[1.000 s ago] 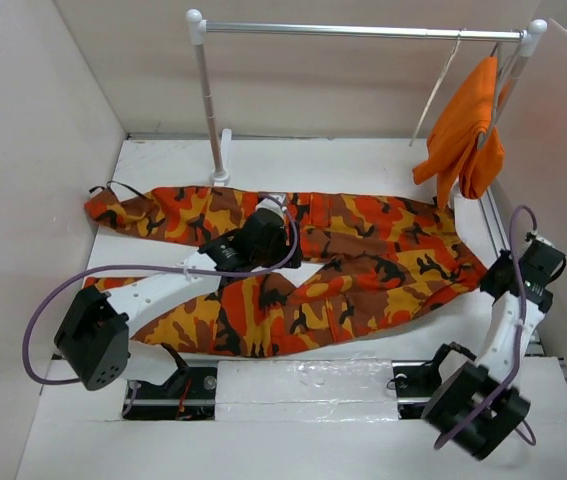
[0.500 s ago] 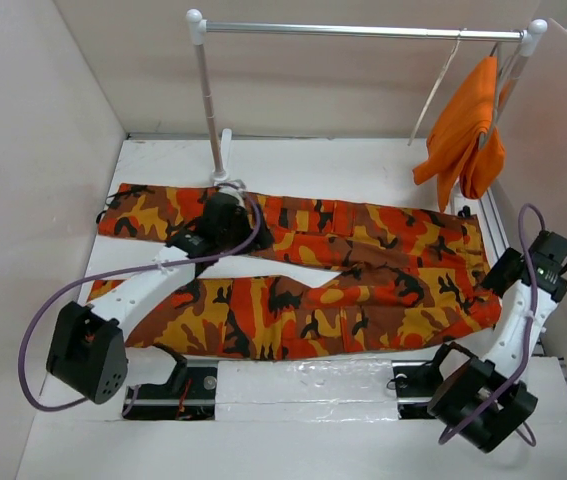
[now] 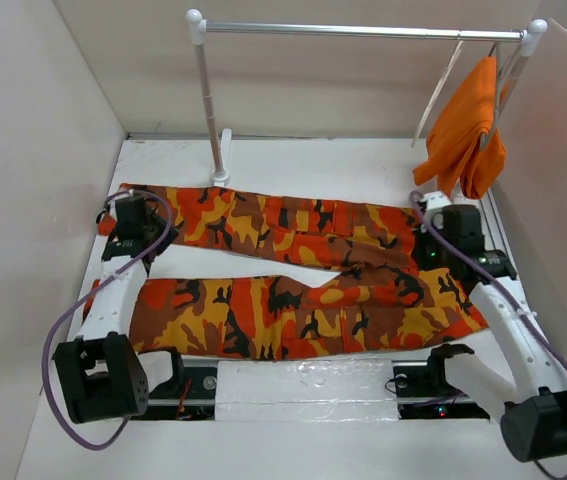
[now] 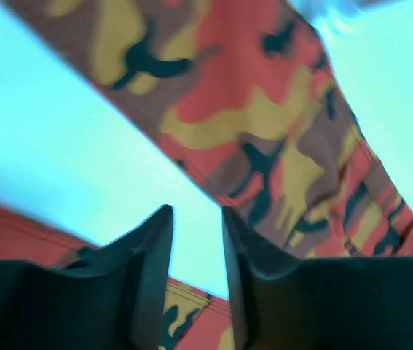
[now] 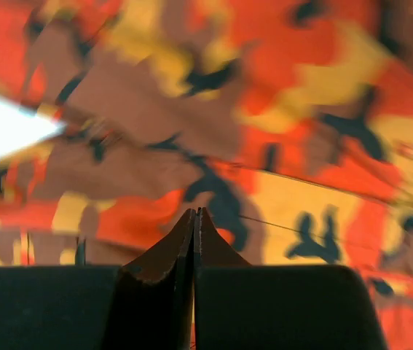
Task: Place the trousers on the hanger
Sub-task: Flatten out the trousers at the center of the board.
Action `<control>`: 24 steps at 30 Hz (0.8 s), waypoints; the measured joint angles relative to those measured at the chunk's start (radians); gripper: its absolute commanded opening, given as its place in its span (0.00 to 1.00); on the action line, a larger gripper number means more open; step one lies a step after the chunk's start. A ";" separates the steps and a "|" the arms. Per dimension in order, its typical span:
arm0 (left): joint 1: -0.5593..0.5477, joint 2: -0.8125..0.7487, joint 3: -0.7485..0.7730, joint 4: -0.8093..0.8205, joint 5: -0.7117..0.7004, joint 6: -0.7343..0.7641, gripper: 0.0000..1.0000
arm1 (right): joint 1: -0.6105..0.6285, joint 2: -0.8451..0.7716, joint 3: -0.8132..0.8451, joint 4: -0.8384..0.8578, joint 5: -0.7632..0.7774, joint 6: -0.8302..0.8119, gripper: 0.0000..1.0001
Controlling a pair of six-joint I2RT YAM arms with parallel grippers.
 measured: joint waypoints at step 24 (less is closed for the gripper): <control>0.419 0.358 -0.022 -0.138 0.038 -0.121 0.00 | 0.597 0.154 -0.055 0.194 0.027 -0.019 0.00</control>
